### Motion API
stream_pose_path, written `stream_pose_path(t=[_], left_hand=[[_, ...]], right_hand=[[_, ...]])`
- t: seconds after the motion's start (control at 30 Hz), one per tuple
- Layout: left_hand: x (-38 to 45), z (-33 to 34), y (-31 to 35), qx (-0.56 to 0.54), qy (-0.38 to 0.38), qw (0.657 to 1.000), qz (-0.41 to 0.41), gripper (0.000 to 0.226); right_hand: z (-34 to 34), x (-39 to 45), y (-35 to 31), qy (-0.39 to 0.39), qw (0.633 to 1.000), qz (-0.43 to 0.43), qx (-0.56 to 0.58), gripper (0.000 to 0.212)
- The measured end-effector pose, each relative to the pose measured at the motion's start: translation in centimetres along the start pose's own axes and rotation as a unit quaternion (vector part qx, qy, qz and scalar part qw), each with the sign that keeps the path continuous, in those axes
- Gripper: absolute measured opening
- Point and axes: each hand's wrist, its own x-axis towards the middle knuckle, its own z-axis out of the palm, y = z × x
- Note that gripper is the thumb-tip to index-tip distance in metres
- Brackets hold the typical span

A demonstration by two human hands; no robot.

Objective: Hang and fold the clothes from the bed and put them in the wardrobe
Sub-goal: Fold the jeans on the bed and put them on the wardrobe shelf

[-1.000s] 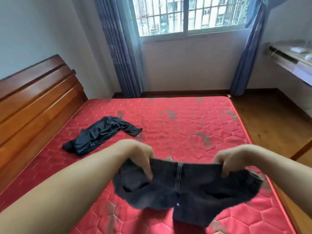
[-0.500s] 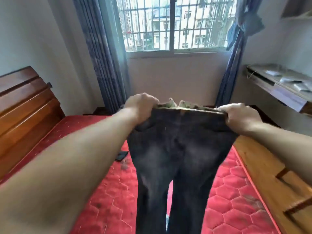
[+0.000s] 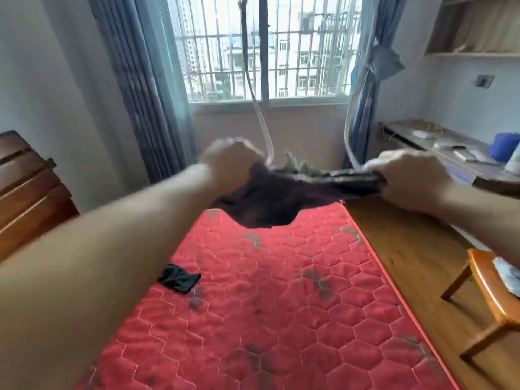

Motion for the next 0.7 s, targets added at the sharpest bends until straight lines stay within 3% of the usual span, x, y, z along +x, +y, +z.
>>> stream_pose_path(t=[0.2,0.33,0.4,0.5,0.7], left_hand=[[-11.4,20.2,10.3,-0.087,-0.225,0.969,0.06,0.023],[-23.3,32.6,20.4,-0.147,-0.365,0.918,0.05,0.027],[-28.6,36.4,24.1,-0.185,-0.405,0.895,0.006,0.026],[-36.6,41.0,30.3,-0.201,-0.453,0.868,0.007,0.023],[-49.8,43.8,38.3,-0.219,-0.523,0.824,0.006,0.032]], right_hand=[[17.1,-14.7,-6.9,-0.249,0.967,-0.057,-0.002,0.018],[27.8,-28.5,-14.4,-0.42,0.903,-0.086,0.013,0.025],[31.2,-34.5,-17.3,-0.452,0.888,-0.072,0.051,0.027],[35.1,-43.8,-21.3,-0.509,0.856,-0.062,0.073,0.026],[37.6,-56.9,-25.9,-0.567,0.815,-0.039,0.111,0.021]])
